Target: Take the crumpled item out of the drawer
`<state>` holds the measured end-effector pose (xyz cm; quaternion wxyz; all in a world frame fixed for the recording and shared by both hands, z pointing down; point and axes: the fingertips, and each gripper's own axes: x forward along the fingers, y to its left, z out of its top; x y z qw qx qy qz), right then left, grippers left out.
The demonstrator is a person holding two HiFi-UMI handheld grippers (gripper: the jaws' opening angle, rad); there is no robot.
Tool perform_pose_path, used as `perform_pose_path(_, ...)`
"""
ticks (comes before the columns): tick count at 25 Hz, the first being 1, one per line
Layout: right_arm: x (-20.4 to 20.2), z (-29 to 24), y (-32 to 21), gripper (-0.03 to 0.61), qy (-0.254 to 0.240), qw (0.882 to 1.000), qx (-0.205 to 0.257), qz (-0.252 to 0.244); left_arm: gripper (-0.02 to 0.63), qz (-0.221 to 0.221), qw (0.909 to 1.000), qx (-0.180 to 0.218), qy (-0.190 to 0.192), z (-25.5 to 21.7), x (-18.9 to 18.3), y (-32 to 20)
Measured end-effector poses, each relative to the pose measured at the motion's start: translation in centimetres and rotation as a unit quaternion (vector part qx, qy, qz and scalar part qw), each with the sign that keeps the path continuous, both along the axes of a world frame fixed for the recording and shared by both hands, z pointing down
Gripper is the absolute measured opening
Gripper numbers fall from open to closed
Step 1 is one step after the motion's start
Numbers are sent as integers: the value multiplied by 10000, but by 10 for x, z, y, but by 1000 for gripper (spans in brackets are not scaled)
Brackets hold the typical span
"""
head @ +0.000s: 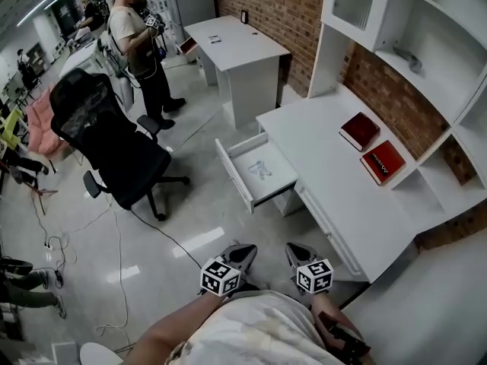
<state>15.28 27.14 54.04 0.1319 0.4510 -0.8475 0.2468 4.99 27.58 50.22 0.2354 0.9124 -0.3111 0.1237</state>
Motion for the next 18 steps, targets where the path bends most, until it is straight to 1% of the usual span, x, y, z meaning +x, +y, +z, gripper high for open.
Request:
perform_pose_path(8,-15,8,-11,25,-78,9997,-85,-196,20,-228,9997,-2,-70,2,-16,-8)
perform_pose_path(12,-14,5,-23,25,-76,9998,-74,-192,20,-251,9997,43,-53,-4,-15,-19)
perform_pose_path(18,-11,9,-38,25,-21,9997,-120,-191,20,-209,9998,35,-53,0,-12,-35)
